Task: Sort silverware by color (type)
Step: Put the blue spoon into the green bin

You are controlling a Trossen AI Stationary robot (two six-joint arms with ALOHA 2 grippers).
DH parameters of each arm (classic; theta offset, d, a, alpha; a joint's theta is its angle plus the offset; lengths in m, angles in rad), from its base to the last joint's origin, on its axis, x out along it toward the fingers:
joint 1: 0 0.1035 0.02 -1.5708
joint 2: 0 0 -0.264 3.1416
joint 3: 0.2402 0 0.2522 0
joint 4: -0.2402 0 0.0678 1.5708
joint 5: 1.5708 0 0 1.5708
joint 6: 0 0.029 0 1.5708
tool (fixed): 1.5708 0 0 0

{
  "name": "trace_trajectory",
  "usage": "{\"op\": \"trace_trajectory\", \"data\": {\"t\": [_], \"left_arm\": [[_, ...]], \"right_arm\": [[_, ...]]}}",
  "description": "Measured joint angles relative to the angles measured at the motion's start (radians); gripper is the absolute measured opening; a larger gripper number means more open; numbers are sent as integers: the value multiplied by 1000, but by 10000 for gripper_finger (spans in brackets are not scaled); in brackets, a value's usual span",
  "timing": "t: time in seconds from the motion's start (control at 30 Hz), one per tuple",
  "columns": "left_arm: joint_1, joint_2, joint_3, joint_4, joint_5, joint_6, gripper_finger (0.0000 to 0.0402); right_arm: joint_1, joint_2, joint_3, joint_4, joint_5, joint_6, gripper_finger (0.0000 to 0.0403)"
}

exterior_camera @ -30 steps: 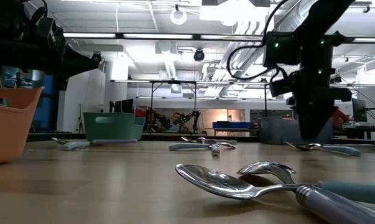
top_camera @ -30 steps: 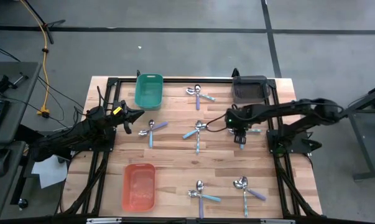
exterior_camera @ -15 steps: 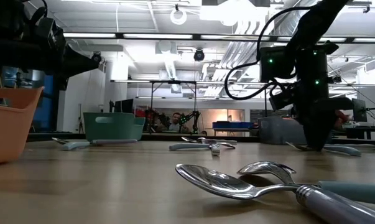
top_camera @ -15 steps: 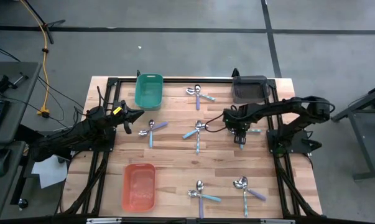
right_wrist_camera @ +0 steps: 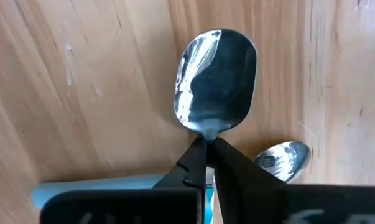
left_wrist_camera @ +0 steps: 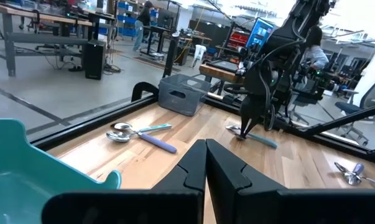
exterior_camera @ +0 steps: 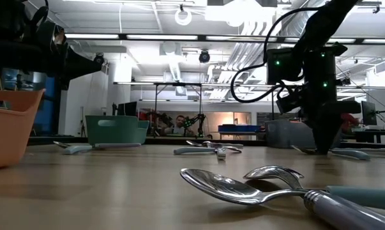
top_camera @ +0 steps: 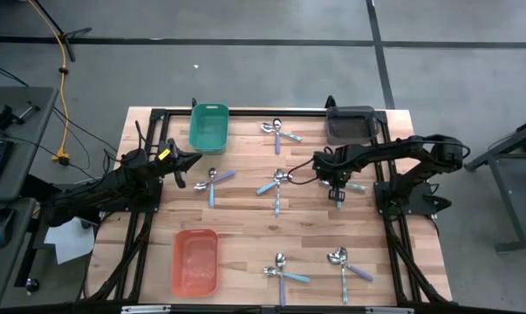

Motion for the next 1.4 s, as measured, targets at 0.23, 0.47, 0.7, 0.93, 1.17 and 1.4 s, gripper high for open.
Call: {"op": "trace_trajectory", "data": {"t": [0.23, 0.47, 0.7, 0.93, 1.17, 1.4], "left_arm": [[0, 0, 0, -1, 0, 0, 1], [0, 0, 0, -5, 0, 18, 1], [0, 0, 0, -5, 0, 26, 1], [0, 0, 0, -4, 0, 26, 1], [0, 0, 0, -3, 1, 76, 1], [0, 0, 0, -3, 1, 85, 1]], "right_arm": [[16, 6, 68, -80, 7, 12, 1], [64, 4, 172, -87, 1, 18, 0], [101, 4, 266, -8, -14, -5, 0], [65, 21, 359, 395, -33, 7, 0], [17, 220, 535, 785, -125, 147, 0], [-68, 488, 866, 892, -212, 326, 0]]}}
